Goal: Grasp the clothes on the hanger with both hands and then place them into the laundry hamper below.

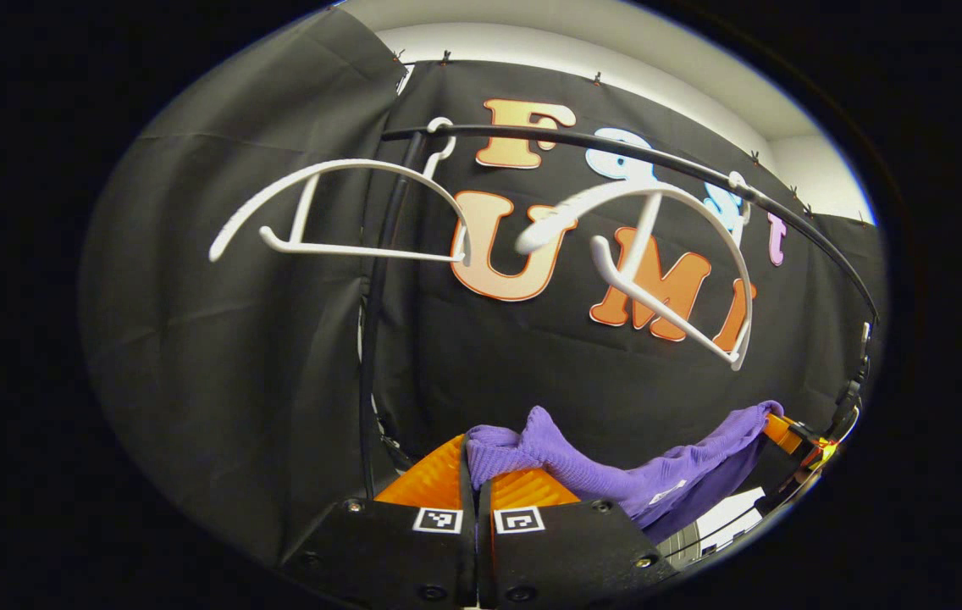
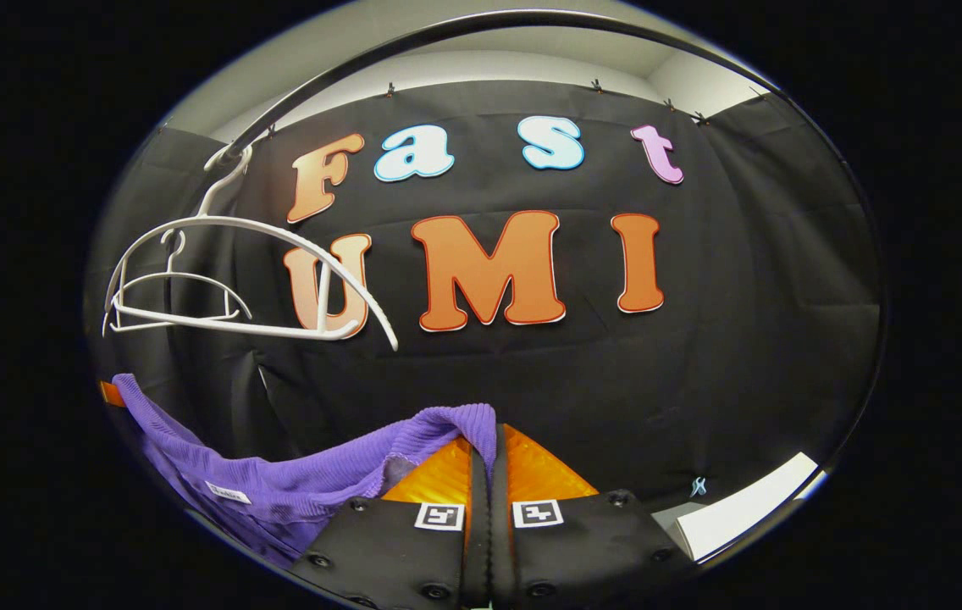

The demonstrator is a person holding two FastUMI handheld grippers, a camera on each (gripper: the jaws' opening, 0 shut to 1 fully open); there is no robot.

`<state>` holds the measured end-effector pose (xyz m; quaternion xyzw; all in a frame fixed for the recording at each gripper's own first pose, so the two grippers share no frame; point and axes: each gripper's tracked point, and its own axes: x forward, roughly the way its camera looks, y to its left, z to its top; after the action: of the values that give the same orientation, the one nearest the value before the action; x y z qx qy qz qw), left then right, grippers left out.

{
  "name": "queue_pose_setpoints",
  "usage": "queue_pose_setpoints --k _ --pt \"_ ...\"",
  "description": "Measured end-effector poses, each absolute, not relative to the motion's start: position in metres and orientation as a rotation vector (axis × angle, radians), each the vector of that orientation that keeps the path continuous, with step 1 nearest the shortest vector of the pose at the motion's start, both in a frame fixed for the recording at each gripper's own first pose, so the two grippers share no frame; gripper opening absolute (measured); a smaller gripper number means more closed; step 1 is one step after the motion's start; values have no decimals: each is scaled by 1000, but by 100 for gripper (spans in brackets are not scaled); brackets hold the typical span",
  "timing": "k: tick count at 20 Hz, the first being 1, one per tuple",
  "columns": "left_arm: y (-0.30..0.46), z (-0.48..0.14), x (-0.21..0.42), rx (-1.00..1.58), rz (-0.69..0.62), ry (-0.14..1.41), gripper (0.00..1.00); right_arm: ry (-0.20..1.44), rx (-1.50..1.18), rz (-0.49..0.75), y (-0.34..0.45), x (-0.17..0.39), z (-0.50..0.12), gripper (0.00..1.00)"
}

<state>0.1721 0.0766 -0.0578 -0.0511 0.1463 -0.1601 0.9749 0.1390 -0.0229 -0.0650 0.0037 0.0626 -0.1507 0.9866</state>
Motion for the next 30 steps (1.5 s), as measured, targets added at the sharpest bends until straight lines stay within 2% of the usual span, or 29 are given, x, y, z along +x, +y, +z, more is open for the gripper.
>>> queue_pose_setpoints --k 16,24,30 --pt "-64 -107 137 -103 -548 429 1 219 29 -239 -6 110 -102 8" --pt "-125 -173 128 -54 -632 579 1 319 59 -263 -10 103 -153 8" --pt "-140 -232 125 -34 -651 720 1 418 69 -293 -21 108 -204 8"
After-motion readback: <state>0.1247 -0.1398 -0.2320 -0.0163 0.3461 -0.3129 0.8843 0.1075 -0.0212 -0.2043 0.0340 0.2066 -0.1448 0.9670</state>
